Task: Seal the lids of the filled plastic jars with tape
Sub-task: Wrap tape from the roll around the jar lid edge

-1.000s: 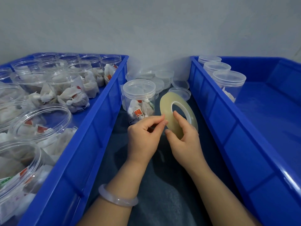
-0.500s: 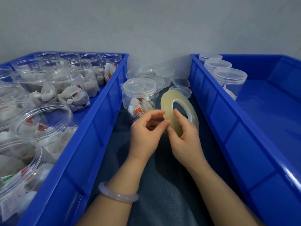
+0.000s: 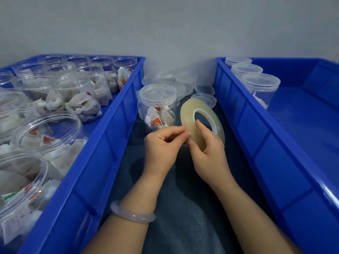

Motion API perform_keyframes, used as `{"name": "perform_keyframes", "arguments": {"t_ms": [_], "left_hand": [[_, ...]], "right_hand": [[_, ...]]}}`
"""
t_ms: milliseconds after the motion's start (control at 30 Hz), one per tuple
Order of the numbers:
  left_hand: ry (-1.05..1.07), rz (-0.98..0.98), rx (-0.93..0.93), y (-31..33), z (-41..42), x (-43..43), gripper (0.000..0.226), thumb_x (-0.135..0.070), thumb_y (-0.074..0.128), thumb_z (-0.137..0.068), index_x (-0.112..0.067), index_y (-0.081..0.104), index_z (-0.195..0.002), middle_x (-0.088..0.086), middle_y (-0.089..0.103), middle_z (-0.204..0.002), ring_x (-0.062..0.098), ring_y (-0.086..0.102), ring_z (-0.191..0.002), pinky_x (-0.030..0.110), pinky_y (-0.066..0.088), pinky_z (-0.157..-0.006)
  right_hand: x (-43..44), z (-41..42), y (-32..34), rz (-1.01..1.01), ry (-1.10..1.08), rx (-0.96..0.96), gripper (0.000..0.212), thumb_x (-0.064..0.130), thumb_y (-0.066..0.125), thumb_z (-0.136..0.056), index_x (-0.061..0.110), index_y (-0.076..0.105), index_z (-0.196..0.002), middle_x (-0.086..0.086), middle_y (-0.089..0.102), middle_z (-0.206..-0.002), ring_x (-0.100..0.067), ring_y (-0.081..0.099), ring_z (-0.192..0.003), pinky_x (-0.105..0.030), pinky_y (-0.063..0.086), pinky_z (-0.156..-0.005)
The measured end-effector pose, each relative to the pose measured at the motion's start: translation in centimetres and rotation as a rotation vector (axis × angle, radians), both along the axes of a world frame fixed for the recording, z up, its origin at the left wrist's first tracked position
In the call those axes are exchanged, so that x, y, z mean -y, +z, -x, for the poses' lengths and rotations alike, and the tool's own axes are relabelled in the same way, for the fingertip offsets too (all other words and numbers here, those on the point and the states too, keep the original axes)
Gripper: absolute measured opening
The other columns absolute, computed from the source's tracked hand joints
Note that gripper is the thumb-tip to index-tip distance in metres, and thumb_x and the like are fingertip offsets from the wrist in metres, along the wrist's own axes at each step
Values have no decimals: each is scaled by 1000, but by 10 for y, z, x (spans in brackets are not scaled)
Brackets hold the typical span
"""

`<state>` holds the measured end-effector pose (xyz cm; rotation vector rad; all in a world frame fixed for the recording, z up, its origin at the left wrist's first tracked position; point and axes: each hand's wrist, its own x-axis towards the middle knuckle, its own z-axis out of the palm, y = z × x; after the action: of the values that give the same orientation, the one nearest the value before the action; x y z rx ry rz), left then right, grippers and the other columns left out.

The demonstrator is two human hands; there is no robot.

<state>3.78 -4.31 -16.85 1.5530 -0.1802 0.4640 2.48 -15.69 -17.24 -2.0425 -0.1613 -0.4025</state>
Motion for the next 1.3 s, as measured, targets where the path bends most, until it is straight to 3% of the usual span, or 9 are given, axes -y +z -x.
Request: {"name": "perform_keyframes", "arguments": {"t_ms": [200, 333, 567, 733, 800, 867, 1067, 1233, 1300], "left_hand": [[60, -75, 23, -1, -1, -3, 26, -4, 68, -84, -30, 69, -80, -6, 71, -73, 7, 69, -66, 16, 53, -64], [32, -193, -38, -1, -2, -2, 22, -8, 57, -92, -27, 57, -82, -3, 64, -79, -2, 62, -65, 13, 48, -61], [-264, 53, -316, 5, 0, 0, 19, -7, 47, -97, -12, 52, -80, 1, 54, -63, 7, 52, -56, 22, 44, -58], [-71, 12, -242, 6, 0, -3, 21, -9, 75, -78, -17, 56, -78, 2, 60, -75, 13, 56, -68, 29, 50, -69], [-39, -12, -195, 5, -1, -4, 30, -9, 79, -73, -25, 60, -88, -3, 63, -87, 4, 58, -69, 22, 51, -70], [-70, -25, -151, 5, 0, -4, 39, -6, 79, -72, -31, 61, -96, -9, 66, -89, -2, 59, -67, 14, 51, -69], [25, -127, -67, 2, -1, -2, 25, -8, 66, -86, -33, 68, -81, -16, 68, -71, 1, 63, -66, 14, 51, -66], [11, -197, -63, 2, 1, -1, 24, -8, 58, -91, -30, 62, -82, -9, 66, -80, 5, 64, -72, 23, 54, -71], [4, -163, -60, 3, 2, 0, 20, -8, 57, -92, -25, 62, -84, -7, 66, -79, 3, 64, -72, 23, 55, -72]], "right_hand": [[0, 0, -1, 66, -19, -8, 54, 18, 58, -93, 18, 40, -143, 31, 37, -100, 13, 25, -99, -38, 22, -113], [0, 4, 5, 120, -7, 23, 53, 21, 61, -92, 19, 43, -142, 16, 52, -115, -7, 43, -115, -38, 29, -110], [19, -1, 15, 291, -42, 29, 57, 31, 65, -88, 25, 44, -141, 0, 59, -130, -20, 53, -120, -45, 40, -102], [19, 0, 15, 221, -42, 47, 51, 28, 63, -90, 23, 49, -138, 0, 58, -131, -19, 49, -125, -48, 38, -104], [19, -1, 14, 211, -41, 36, 52, 28, 63, -90, 22, 47, -139, 2, 57, -133, -18, 49, -125, -49, 38, -104], [18, -1, 12, 225, -32, 29, 53, 27, 63, -90, 22, 46, -140, 2, 56, -134, -17, 49, -126, -49, 38, -103], [18, -2, 13, 218, -13, -3, 51, 29, 59, -92, 25, 44, -141, 5, 52, -138, -16, 47, -128, -49, 37, -105], [24, -7, 20, 453, 10, -24, 60, 45, 54, -91, 29, 35, -145, 5, 56, -134, -15, 52, -122, -44, 43, -100], [27, -10, 23, 544, 68, -122, 63, 50, 49, -92, 38, 23, -148, 3, 63, -121, -15, 58, -108, -36, 47, -88]]}}
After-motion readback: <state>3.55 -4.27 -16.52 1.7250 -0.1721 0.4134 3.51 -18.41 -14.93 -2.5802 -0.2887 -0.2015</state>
